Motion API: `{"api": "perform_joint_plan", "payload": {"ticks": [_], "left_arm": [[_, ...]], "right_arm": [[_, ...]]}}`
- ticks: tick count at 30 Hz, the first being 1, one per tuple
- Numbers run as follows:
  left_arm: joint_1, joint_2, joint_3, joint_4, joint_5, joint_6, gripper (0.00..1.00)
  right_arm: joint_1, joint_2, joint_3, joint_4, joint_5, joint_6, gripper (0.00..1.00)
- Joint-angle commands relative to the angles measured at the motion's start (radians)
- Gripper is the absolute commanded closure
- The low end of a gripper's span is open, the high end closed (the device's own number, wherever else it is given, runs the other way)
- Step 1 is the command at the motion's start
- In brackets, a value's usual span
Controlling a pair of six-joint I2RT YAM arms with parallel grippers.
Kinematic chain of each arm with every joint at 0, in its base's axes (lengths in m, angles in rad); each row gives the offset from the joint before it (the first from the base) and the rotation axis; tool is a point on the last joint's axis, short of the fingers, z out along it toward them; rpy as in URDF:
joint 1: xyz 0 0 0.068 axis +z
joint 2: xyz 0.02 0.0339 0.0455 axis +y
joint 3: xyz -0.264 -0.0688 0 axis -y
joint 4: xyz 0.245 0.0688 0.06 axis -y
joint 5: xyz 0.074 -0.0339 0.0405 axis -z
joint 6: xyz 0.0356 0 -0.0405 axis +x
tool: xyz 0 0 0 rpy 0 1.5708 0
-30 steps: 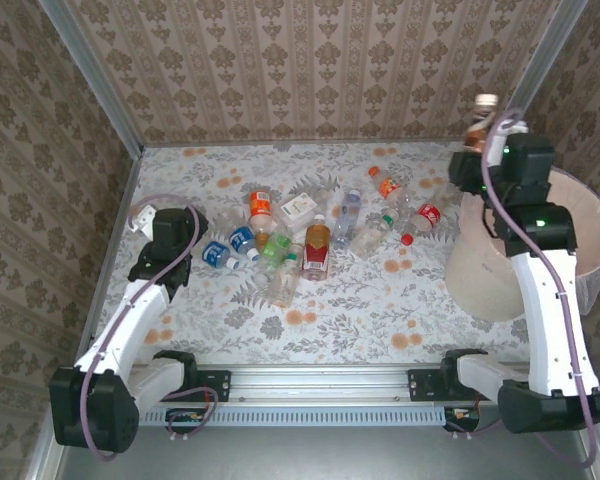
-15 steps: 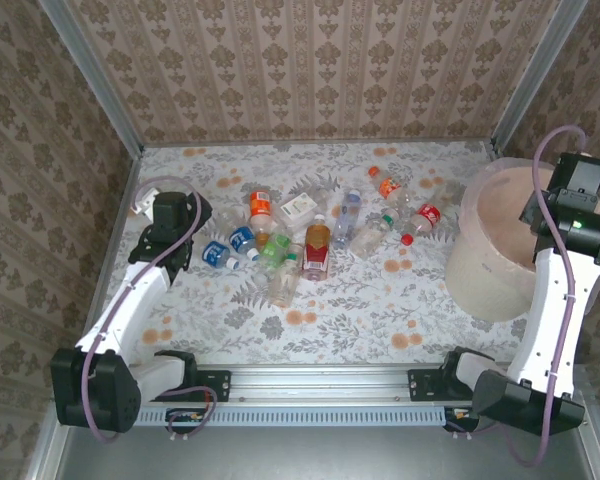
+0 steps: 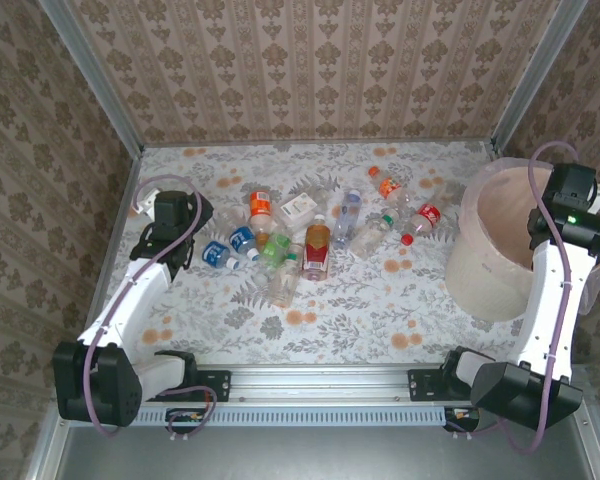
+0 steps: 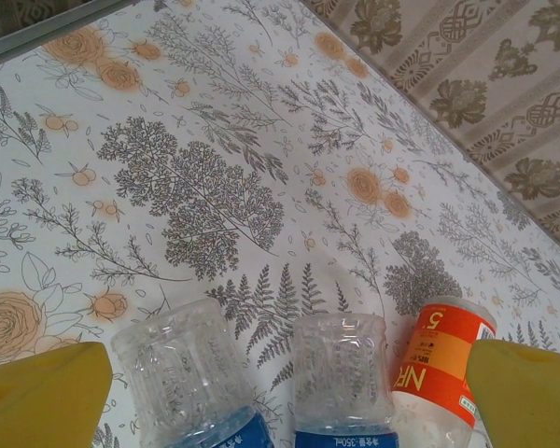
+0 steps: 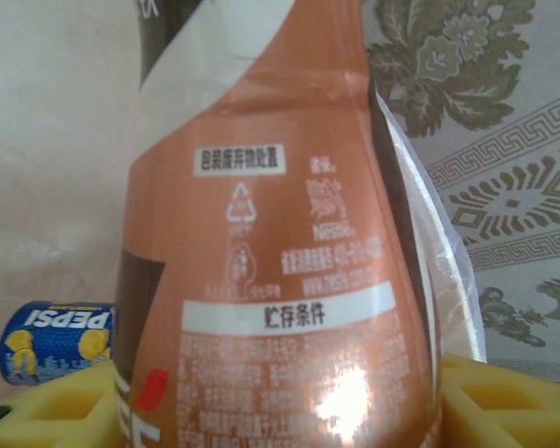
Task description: Put the plastic bottles in the bin
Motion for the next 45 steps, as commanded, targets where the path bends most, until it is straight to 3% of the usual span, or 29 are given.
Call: {"api": "perform_joint_plan", "payload": {"ticks": [1,5,10,23,29,38,42,45], "left_arm": [[0.013,-0.004,-0.009,0.002,-0.013,-0.055,0.0],[0.029,-0.008,-0.036,0.029,-0.004,-0.096,0.0],[0.058,-0.014,-0.056,0.044,0.035,-0.111,0.0],[0.191,0.077,-0.034,-0.041,0.277,-0.142,0.0],[0.206,0.147,0.019,-0.129,0.316,-0.104,0.0],[0.205,0.192,0.033,-0.179,0.321,-0.1,0.0],[0.2,0.199,0.028,-0.203,0.293,-0.14,0.0],[0.201,0.208,0.023,-0.196,0.282,-0.16,0.0]], "right_arm": [[-0.008,0.002,-0.018,0.033,0.062,-0.029,0.37],[-0.008,0.007,-0.03,0.04,0.095,-0.028,0.35],[-0.012,0.009,-0.038,0.055,0.128,0.014,0.25],[-0.004,-0.041,0.004,0.096,0.024,0.064,0.13],[0.031,-0.094,0.015,0.122,-0.046,0.095,0.12],[0.175,-0.204,0.003,0.248,-0.388,0.196,0.0],[0.223,-0.245,-0.049,0.39,-0.718,0.299,0.0],[0.305,-0.265,-0.113,0.525,-0.871,0.345,0.0]]}}
